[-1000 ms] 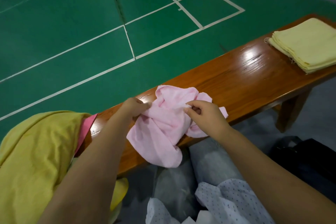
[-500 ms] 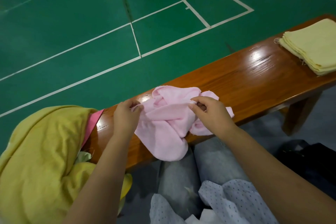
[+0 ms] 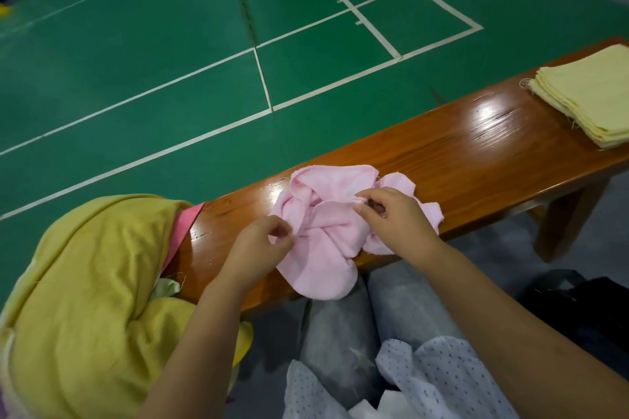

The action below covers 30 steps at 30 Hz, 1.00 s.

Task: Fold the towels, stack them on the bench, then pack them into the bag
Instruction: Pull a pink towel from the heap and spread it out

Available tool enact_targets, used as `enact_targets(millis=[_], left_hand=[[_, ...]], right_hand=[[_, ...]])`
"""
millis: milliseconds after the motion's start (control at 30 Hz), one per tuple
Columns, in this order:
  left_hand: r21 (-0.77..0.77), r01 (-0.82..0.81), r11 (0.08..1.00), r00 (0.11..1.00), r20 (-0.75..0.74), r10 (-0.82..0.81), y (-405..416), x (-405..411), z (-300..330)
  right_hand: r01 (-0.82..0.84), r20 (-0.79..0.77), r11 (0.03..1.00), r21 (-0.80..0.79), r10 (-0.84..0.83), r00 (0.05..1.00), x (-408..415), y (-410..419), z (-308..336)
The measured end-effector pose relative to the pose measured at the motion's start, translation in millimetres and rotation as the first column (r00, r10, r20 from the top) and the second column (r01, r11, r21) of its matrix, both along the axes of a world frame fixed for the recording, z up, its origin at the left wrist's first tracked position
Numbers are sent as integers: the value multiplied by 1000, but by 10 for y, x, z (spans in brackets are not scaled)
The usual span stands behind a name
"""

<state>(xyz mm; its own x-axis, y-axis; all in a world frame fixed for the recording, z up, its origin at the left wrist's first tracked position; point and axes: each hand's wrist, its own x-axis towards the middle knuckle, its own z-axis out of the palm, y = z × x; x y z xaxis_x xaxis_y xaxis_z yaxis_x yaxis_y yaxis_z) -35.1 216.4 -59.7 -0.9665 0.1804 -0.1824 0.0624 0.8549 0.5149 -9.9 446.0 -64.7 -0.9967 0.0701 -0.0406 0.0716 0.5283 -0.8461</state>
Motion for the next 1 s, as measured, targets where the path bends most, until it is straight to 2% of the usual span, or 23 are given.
enact_targets(millis=[67,167,300,567,633,700,767,833,900,1000], left_hand=[[24,-75,997,997,18,75,58,-74,5],[-60,-165,984,986,-1,165,180,-264,0],[-218,-75,973,997,-48,66,302,-428,-42],[-287,3,958,994,-106,-35,341,-392,6],[-188,-75,979,994,-95,58,283,-408,20],[-12,-237,971,970,-53,236,167,-455,90],[162,-382,910,921,-14,389,33,-497,219],[266,-463,845,877,0,480,-92,-544,357],[378,-500,780,842,2,539,-195,-579,530],[572,-501,649,808,40,588,-332,-634,843]], right_hand=[[-11,-2,1000,8,12,1000,12,-14,-14],[-13,15,1000,11,13,1000,23,-7,-25],[0,31,1000,18,0,1000,35,31,-19],[12,35,998,68,-14,999,-7,201,37],[25,28,995,93,-27,999,-57,252,68],[47,42,991,123,-52,998,-143,343,142],[66,8,987,148,-68,998,-260,447,266],[102,-62,985,140,-94,994,-372,532,435],[140,-108,984,106,-129,986,-452,581,641],[160,-137,986,-55,-166,977,-573,624,959]])
